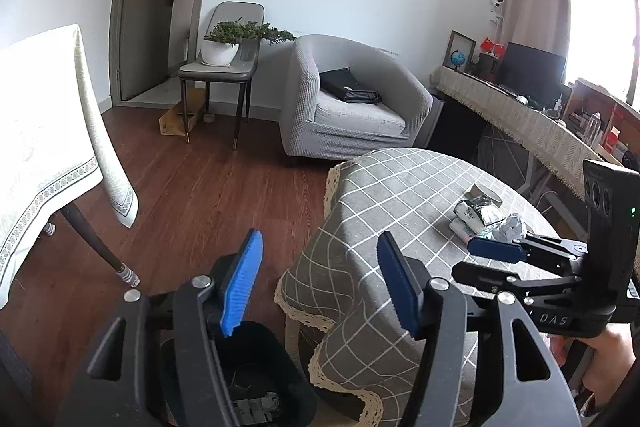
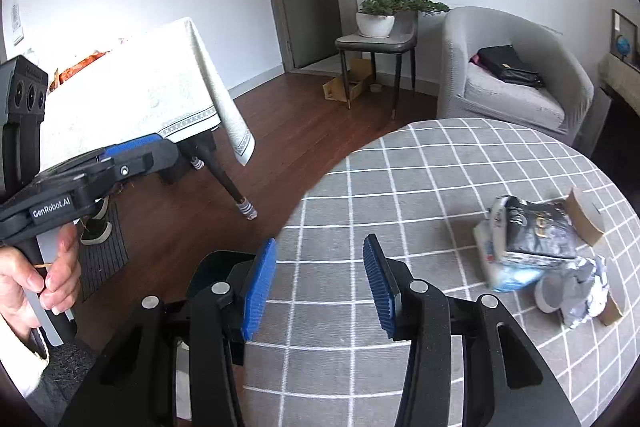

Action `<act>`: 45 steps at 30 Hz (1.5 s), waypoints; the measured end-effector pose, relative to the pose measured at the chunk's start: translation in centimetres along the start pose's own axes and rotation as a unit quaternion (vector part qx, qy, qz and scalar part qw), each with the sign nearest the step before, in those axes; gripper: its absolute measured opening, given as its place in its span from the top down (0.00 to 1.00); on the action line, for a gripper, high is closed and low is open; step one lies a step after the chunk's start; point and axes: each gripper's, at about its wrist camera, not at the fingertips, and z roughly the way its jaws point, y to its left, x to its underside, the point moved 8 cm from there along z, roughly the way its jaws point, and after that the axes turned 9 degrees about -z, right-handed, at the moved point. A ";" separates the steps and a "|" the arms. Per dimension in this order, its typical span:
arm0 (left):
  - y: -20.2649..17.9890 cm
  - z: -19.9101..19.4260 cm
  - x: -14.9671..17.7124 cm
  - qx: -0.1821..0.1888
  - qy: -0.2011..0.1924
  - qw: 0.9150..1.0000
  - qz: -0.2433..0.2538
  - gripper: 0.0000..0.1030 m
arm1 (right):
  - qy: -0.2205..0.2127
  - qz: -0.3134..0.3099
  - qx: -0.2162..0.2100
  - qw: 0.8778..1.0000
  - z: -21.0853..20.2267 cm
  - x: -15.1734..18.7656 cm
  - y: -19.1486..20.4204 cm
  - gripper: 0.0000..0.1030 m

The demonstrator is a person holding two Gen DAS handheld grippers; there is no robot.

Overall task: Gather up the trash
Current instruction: 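Move both grippers back over the table, then close the right gripper on the crumpled white paper ball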

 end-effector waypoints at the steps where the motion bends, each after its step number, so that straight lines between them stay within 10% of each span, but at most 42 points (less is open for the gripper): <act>1: -0.6 0.3 0.2 0.003 0.003 1.000 0.001 0.35 | -0.002 0.006 0.007 1.000 -0.3 0.1 -0.6 0.54; 18: -9.4 3.8 2.6 0.050 0.026 0.998 0.016 0.25 | -0.021 0.090 0.098 0.991 -7.1 5.5 -12.0 0.30; 39: -14.8 9.0 3.2 0.060 0.046 0.997 0.029 0.16 | 0.024 0.106 0.082 0.991 -4.1 7.3 -16.7 0.31; 45: -16.8 9.9 3.1 0.063 0.046 0.996 0.031 0.11 | 0.023 0.093 0.067 0.993 -4.1 6.6 -17.1 0.53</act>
